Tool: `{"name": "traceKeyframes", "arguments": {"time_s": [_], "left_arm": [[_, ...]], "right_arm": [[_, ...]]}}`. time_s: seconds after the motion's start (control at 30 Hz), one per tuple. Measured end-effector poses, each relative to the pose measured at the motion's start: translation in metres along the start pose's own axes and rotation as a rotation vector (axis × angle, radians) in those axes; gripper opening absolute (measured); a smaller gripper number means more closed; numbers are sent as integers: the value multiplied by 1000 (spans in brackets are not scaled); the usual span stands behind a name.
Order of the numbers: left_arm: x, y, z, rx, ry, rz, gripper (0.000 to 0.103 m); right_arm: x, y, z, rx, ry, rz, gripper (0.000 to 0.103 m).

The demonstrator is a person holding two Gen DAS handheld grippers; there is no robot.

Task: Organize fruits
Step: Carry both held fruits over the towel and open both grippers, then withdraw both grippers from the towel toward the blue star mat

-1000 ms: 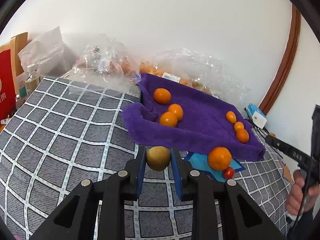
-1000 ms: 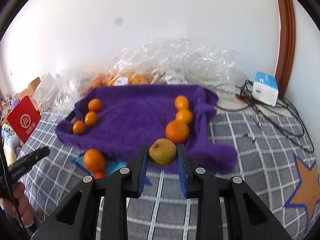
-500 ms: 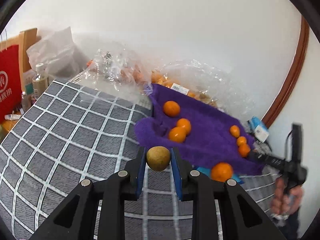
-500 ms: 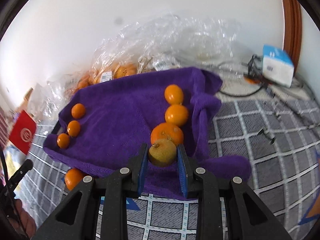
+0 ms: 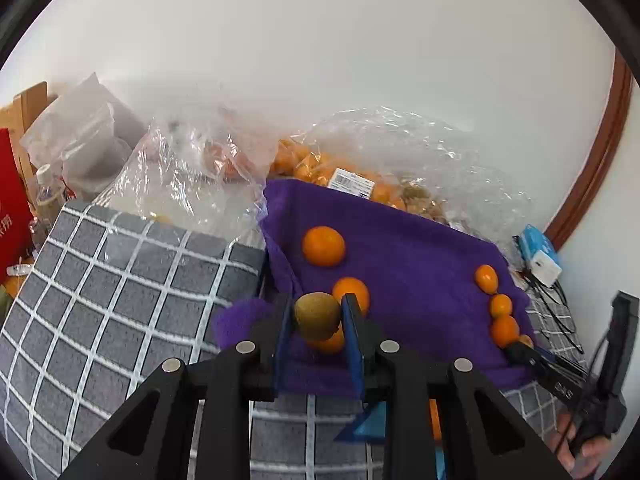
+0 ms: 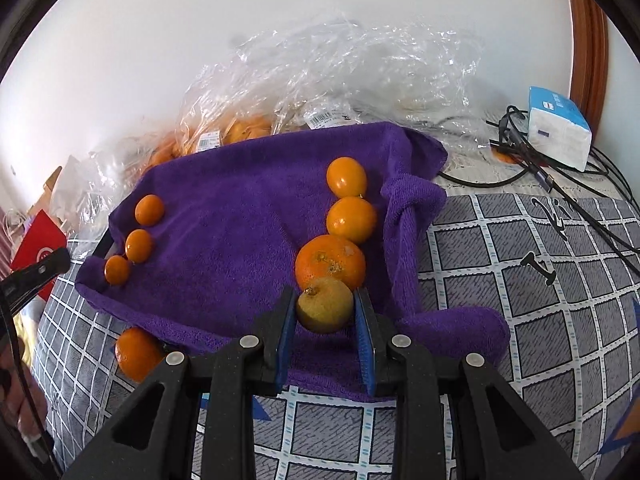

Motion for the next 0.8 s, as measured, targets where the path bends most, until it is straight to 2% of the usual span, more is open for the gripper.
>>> {"name": "traceKeyframes", "arguments": {"time_s": [0.07,0.17,0.3,0.47,0.6,0.7,0.8], "left_arm": [[-4,2,9,-14,-1,-15,24],[-7,0,27,-8,38,-29,24],[-7,-5,45,-47,67,3,24],[-1,-8,64,-47,122,7,24],[2,-8,71,-65,122,35,24],[1,-7,69,-39,104,28,24],[-1,-5,67,-21,91,18,31]], "right_arm": [[0,1,-1,10,-3,-13,29],[0,5,-6,-7,-12,-24,36],[-4,9,-17,-32,-54,-27,39],[-8,10,-26,-28,-101,-31,40],[-9,7,-28,-40,-116,-4,40],[-9,5,-27,-44,-115,10,40],[-7,6,-22,-44,-102,12,40]]}}
Point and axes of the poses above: each gripper's, at about its wrist camera, not at the fingertips, and z roughly the way its jaws point, y to its left, x to its underside, the point moved 6 cm from there along z, roughly the way its jaws point, and after that the axes turned 2 degrees about -x, right-handed, at the moved point
